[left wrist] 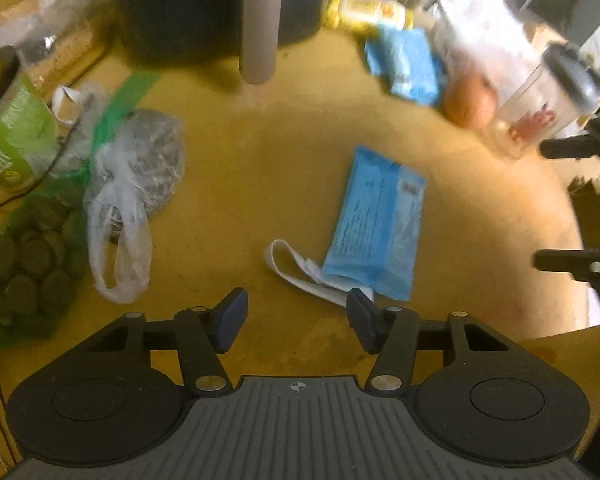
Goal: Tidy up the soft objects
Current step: 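Move both grippers toward the blue wipes packet and white elastic strap, then grasp the white elastic strap with the left gripper while the right approaches the blue wipes packet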
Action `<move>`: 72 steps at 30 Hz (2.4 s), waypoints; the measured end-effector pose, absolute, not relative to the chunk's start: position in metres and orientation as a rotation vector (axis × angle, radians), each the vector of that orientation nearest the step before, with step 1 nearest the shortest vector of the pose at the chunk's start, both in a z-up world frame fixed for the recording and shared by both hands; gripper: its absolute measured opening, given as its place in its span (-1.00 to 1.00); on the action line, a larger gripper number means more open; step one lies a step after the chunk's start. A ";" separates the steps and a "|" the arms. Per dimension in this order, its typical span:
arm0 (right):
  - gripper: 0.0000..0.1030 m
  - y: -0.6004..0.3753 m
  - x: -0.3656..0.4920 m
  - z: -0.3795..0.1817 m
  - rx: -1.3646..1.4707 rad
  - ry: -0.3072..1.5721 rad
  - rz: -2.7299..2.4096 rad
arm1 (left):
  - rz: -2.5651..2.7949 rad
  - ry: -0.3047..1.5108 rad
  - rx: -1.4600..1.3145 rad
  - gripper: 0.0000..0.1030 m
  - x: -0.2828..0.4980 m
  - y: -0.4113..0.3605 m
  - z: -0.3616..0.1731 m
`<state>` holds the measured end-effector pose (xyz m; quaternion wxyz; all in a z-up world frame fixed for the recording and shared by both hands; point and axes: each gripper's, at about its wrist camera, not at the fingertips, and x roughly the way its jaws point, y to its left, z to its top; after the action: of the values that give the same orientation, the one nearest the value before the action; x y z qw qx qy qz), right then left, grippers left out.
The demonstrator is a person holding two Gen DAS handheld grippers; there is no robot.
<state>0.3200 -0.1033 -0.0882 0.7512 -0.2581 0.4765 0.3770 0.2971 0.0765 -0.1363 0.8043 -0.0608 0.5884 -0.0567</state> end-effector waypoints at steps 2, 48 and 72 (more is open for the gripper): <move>1.00 -0.104 0.320 -0.090 -0.559 1.046 0.822 | -0.119 1.308 -0.160 0.06 0.307 0.081 -0.146; 1.00 -0.055 0.332 -0.165 -0.874 0.985 0.879 | 0.091 1.019 -0.475 -0.96 0.264 0.133 -0.078; 1.00 -0.022 0.371 -0.199 -0.559 1.203 0.946 | 0.201 0.879 -0.601 -0.96 0.178 0.148 -0.029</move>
<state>0.3711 -0.0220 -0.1991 0.6862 -0.2494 0.5371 0.4225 0.1781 0.1477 -0.0292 0.8567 -0.2859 0.4185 0.0955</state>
